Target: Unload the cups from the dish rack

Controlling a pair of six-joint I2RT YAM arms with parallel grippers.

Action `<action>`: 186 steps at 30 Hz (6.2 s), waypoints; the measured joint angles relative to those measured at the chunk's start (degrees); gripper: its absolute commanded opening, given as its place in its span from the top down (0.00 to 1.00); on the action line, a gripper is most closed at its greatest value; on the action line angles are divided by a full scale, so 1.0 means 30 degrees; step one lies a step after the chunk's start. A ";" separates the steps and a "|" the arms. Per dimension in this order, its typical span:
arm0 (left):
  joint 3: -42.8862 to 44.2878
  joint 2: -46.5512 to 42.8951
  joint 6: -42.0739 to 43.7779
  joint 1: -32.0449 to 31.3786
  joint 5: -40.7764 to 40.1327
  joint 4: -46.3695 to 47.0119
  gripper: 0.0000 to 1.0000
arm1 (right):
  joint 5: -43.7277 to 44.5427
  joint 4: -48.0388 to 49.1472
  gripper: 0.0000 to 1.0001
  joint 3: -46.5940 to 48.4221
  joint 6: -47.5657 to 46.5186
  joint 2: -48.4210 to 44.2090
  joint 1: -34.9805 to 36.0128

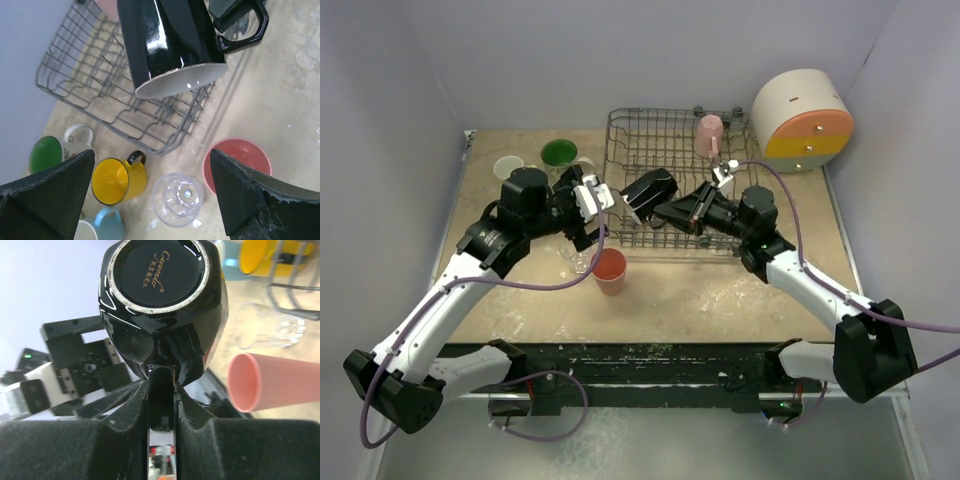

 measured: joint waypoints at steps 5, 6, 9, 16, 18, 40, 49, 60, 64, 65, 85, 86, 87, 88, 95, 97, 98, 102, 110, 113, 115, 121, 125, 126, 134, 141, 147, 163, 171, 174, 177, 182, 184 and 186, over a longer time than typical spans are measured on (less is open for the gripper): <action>0.1304 -0.0211 0.0714 0.0000 0.0780 0.0576 0.09 | -0.0219 0.4277 1.00 -0.0874 0.4466 -0.0087 0.0306; 0.1821 -0.0189 0.0852 0.0000 0.1056 0.0605 0.10 | -0.0211 0.4728 1.00 -0.0874 0.4976 -0.0087 0.0364; 0.3140 -0.0182 0.0998 0.0000 0.1734 0.0816 0.14 | -0.0204 0.5799 1.00 -0.0852 0.6149 -0.0109 0.0517; 0.4073 -0.0131 0.1326 0.0000 0.2331 0.1260 0.21 | -0.0036 0.7621 1.00 -0.0401 0.8269 0.0000 0.1137; 0.4073 -0.0051 0.1588 0.0000 0.2310 0.1282 0.22 | 0.0044 0.8196 1.00 -0.0160 0.8670 0.0124 0.1486; 0.4269 0.0663 0.2812 0.0131 0.1858 0.2441 0.97 | 0.3636 1.1591 1.00 0.0262 1.1322 0.2266 0.5384; 0.4291 0.0095 0.3694 0.0291 0.1617 0.1406 1.00 | 0.3155 1.1016 0.50 0.0415 1.0360 0.2229 0.5523; 0.5574 0.1100 0.2841 0.0029 0.2033 -0.3585 1.00 | 0.0408 0.0743 0.08 0.3053 0.0729 0.1282 0.0918; 0.7548 0.3410 0.2492 -0.2463 0.1945 -0.6011 1.00 | 0.1763 -0.6856 0.05 0.7096 -0.6091 0.1202 -0.3075; 0.7584 0.3825 0.2448 -0.3257 0.1996 -0.6280 1.00 | 0.2251 -0.8007 0.05 0.7737 -0.7220 0.1202 -0.3759; 0.9034 1.4790 0.4320 -0.6426 -0.2419 -1.0382 1.00 | 0.8335 -1.6138 0.05 1.1825 -1.5467 0.4707 -0.6382; 0.9224 1.5110 0.4299 -0.6426 -0.2616 -1.0382 1.00 | 0.8466 -1.6058 0.05 1.1825 -1.5569 0.4983 -0.6382; 0.9384 1.5336 0.4277 -0.6433 -0.2769 -1.0360 1.00 | 0.8553 -1.6021 0.06 1.1832 -1.5628 0.5217 -0.6382; 0.9646 1.5599 0.4262 -0.6441 -0.3009 -1.0360 1.00 | 0.8721 -1.5963 0.06 1.1832 -1.5686 0.5486 -0.6382; 1.0448 1.6764 0.4000 -0.6543 -0.3920 -0.9799 1.00 | 0.9347 -1.5620 0.06 1.1832 -1.5890 0.6543 -0.6382; 1.0448 1.7027 0.3956 -0.6615 -0.4022 -0.9799 1.00 | 0.9413 -1.5504 0.06 1.1832 -1.5905 0.6659 -0.6382; 1.0448 1.7136 0.3949 -0.6674 -0.4065 -0.9799 1.00 | 0.9479 -1.5351 0.06 1.1832 -1.5934 0.6783 -0.6382; 1.0455 1.7405 0.3905 -0.6892 -0.4124 -0.9690 1.00 | 0.9522 -1.5169 0.06 1.1927 -1.5956 0.7111 -0.6382; 1.0477 1.7413 0.3592 -0.6929 -0.4561 -0.8990 0.44 | 0.9894 -1.4586 0.06 1.3041 -1.6058 0.8816 -0.6113; 1.0528 1.7384 0.3475 -0.6929 -0.4765 -0.8597 0.28 | 1.0841 -1.4702 0.09 1.4797 -1.6429 1.0622 -0.5603; 1.0528 1.7245 0.3468 -0.6929 -0.4809 -0.8444 0.12 | 1.1460 -1.4921 0.10 1.6225 -1.6750 1.1992 -0.5231; 1.0637 1.4957 0.3563 -0.6921 -0.4371 -0.8735 0.01 | 1.3362 -1.6232 0.13 2.1500 -1.7697 1.6648 -0.4626; 1.2109 1.3041 0.3636 -0.6907 -0.3898 -0.9551 0.01 | 1.4440 -1.6946 0.16 2.5230 -1.8513 1.9635 -0.4634; 1.2444 1.2706 0.3628 -0.6900 -0.3861 -0.9610 0.01 | 1.4549 -1.6983 0.17 2.5820 -1.8680 2.0123 -0.4641; 1.3908 1.0652 0.2929 -0.4845 -0.2543 -0.9748 0.01 | 1.4943 -1.7158 0.27 2.9543 -1.9824 2.3482 -0.4736; 1.3063 0.9661 0.2033 -0.1989 -0.1763 -0.8750 0.01 | 1.4753 -1.6874 0.38 2.9711 -2.0305 2.4472 -0.4736; 1.2240 0.8531 0.1945 -0.2251 -0.1071 -0.8291 0.01 | 1.4404 -1.6517 0.53 2.9762 -2.0473 2.4764 -0.4714; 1.0601 0.7810 0.1625 -0.2251 -0.0335 -0.8021 0.01 | 1.4375 -1.5999 0.89 3.0374 -2.0822 2.4895 -0.4495; 1.0120 0.7606 0.1617 -0.2251 -0.0015 -0.7854 0.01 | 1.4389 -1.6028 0.97 3.0374 -2.1281 2.4829 -0.4357; 0.9282 0.7096 0.1617 -0.2251 0.0007 -0.7650 0.01 | 1.4506 -1.6050 0.97 3.0374 -2.1551 2.4698 -0.4233; 0.8102 0.6477 0.1603 -0.2251 -0.0015 -0.7410 0.01 | 1.4651 -1.6152 0.99 3.0374 -2.1886 2.4458 -0.4044; 0.6266 0.5661 0.1282 -0.2251 -0.0240 -0.6747 0.01 | 1.5074 -1.6364 1.00 3.0345 -2.2382 2.3372 -0.3388; 0.5552 0.5195 0.1086 -0.2251 -0.0364 -0.6244 0.01 | 1.5300 -1.6385 1.00 3.0214 -2.2542 2.2607 -0.2994; 0.4932 0.4663 0.0903 -0.2251 -0.0408 -0.5727 0.01 | 1.5365 -1.6495 1.00 2.9849 -2.2564 2.1449 -0.2550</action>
